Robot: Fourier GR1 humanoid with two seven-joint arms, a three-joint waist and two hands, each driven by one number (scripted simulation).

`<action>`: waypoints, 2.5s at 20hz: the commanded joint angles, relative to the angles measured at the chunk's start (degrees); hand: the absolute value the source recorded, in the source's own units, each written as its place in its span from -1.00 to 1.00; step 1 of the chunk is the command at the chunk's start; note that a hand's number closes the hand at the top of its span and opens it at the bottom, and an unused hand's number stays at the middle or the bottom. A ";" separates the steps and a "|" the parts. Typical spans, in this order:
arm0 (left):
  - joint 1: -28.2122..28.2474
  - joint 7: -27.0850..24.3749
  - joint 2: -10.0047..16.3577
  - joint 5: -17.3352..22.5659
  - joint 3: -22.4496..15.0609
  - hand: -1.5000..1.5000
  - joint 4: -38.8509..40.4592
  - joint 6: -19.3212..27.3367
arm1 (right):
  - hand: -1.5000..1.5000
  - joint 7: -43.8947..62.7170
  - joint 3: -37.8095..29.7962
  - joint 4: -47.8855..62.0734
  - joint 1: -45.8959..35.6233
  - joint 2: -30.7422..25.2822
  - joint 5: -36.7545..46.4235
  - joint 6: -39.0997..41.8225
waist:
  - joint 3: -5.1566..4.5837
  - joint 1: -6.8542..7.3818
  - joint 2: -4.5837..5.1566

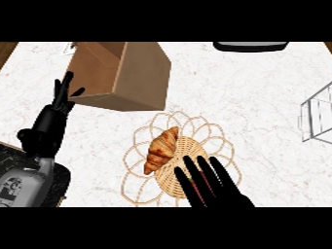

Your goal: Pick the bell pepper from the placemat and place it in the tiered shelf

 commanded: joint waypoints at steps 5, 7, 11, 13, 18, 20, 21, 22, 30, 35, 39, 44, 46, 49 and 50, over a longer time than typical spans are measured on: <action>0.64 2.98 -2.55 0.85 -2.21 0.00 2.74 -3.89 | -1.00 0.19 -0.75 5.18 -0.22 3.25 1.53 1.63 | -0.73 -0.10 0.92; 0.54 6.44 -3.93 -0.97 -4.26 0.00 0.50 -2.06 | -1.00 -0.80 -0.81 5.59 0.36 1.84 3.22 0.46 | -0.68 -0.16 0.84; -0.95 2.19 -4.96 -1.86 -2.78 0.00 6.15 -2.40 | -1.00 -2.04 0.80 4.47 3.25 -0.06 5.49 -1.51 | -0.70 -1.15 0.95; 0.46 2.16 -3.51 -0.64 -1.39 0.00 4.28 -4.15 | -1.00 -5.13 0.48 8.35 4.05 -0.84 6.26 -4.75 | -0.67 -0.54 0.95; 3.51 1.51 -4.94 -1.64 -2.35 0.00 1.56 -3.73 | -1.00 -5.28 -1.36 11.37 2.08 1.32 6.38 -3.15 | -0.69 0.01 0.90; 0.36 1.56 -4.95 -1.48 -1.28 0.00 4.47 -4.57 | -1.00 -4.56 -2.02 13.21 0.93 3.93 6.85 -3.33 | -0.72 -0.34 1.01; -0.80 4.29 -5.19 -2.07 -1.39 0.00 3.57 -3.61 | -1.00 -6.72 -1.03 13.76 2.95 1.86 7.59 -5.77 | -0.67 -0.45 0.95; 2.48 1.97 -6.02 -2.52 -2.66 0.00 2.49 -3.75 | -1.00 -5.29 -0.83 12.39 2.68 2.98 7.66 -4.30 | -0.70 -0.23 0.87; 2.23 1.45 -5.98 -2.86 -1.00 0.00 4.49 -4.91 | -1.00 -10.29 -3.75 17.36 1.95 3.40 6.16 -5.63 | -0.71 -0.21 1.00; 2.12 2.30 -6.11 -3.04 -0.53 0.00 2.99 -5.48 | -1.00 -12.37 -5.18 19.95 1.83 3.25 5.82 -5.79 | -0.69 -0.02 0.98; 2.49 1.48 -6.59 -3.91 -0.19 0.00 3.53 -5.20 | 1.00 -12.45 -2.32 21.45 3.41 3.08 7.48 -4.72 | -0.71 -0.16 0.90; 0.54 2.68 -7.46 -4.25 0.53 0.00 4.27 -4.99 | 1.00 -15.30 -0.70 20.71 2.48 -0.21 10.96 -4.42 | -0.71 -0.50 0.88; 3.51 2.37 -6.19 -3.48 0.76 0.00 1.50 -6.78 | 1.00 -17.52 -2.81 24.11 0.69 0.89 11.45 -7.63 | -0.69 0.28 0.88; 4.69 2.19 -8.36 -5.05 -0.91 0.00 1.27 -5.40 | 1.00 -18.26 -3.24 21.31 2.13 -0.47 11.31 -7.83 | -0.69 -0.12 0.82; 2.67 1.68 -8.45 -5.67 -0.49 0.00 3.20 -5.23 | 1.00 -16.80 -1.25 20.03 3.36 1.28 12.69 -8.36 | -0.71 -0.56 0.85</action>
